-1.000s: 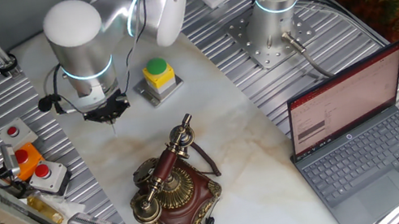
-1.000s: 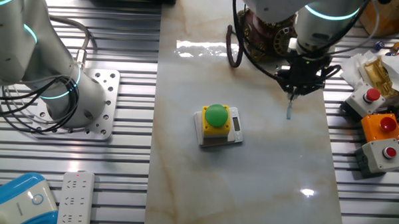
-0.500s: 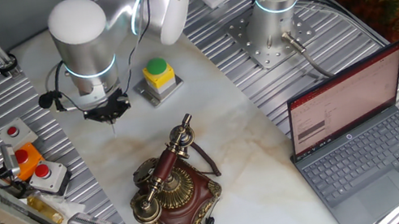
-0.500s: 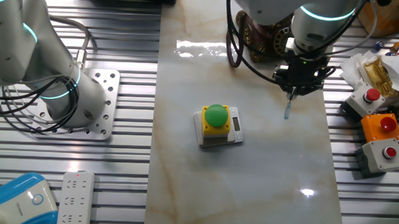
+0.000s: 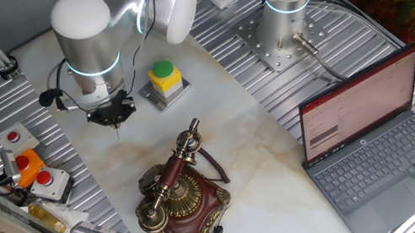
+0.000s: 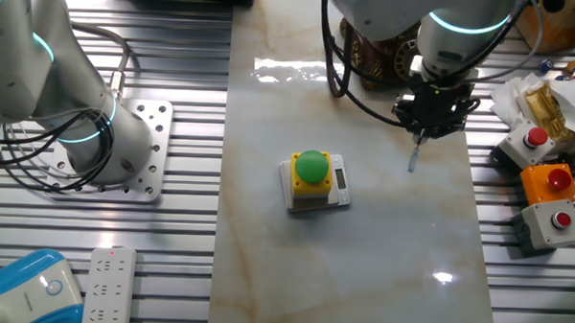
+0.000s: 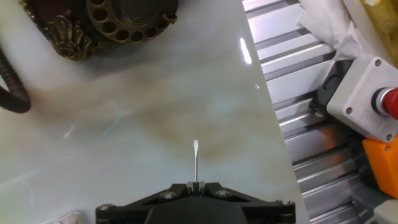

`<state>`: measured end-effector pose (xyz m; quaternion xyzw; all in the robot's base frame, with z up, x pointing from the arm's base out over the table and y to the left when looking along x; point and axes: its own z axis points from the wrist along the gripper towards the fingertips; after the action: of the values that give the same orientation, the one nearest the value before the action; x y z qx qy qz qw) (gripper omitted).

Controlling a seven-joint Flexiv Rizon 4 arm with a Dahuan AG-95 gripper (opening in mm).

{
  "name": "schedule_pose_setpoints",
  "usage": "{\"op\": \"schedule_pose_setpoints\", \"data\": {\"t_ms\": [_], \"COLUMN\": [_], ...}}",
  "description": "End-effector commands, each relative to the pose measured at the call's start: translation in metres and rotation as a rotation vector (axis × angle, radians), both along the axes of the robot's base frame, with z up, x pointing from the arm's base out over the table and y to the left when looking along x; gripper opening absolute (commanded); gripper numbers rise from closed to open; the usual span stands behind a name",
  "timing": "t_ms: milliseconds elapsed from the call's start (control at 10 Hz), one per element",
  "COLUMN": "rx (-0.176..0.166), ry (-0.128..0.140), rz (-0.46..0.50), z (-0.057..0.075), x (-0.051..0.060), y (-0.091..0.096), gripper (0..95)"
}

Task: Dial a number on an old rotary phone

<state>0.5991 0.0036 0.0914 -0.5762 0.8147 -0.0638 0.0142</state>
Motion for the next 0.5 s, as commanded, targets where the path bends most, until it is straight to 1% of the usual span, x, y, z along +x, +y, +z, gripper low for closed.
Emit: {"op": "schedule_pose_setpoints", "data": {"t_ms": [100, 300, 500], "rx": [0.005, 0.041, 0.06], "ry": [0.013, 0.027, 0.038], "rz": [0.024, 0.052, 0.067], "z": [-0.0003, -0.0003, -0.0003], "x": [0.0008, 0.0008, 0.0008], "y": [0.0013, 0.0013, 0.0013], "gripper": [0.0, 0.0, 0.0]}}
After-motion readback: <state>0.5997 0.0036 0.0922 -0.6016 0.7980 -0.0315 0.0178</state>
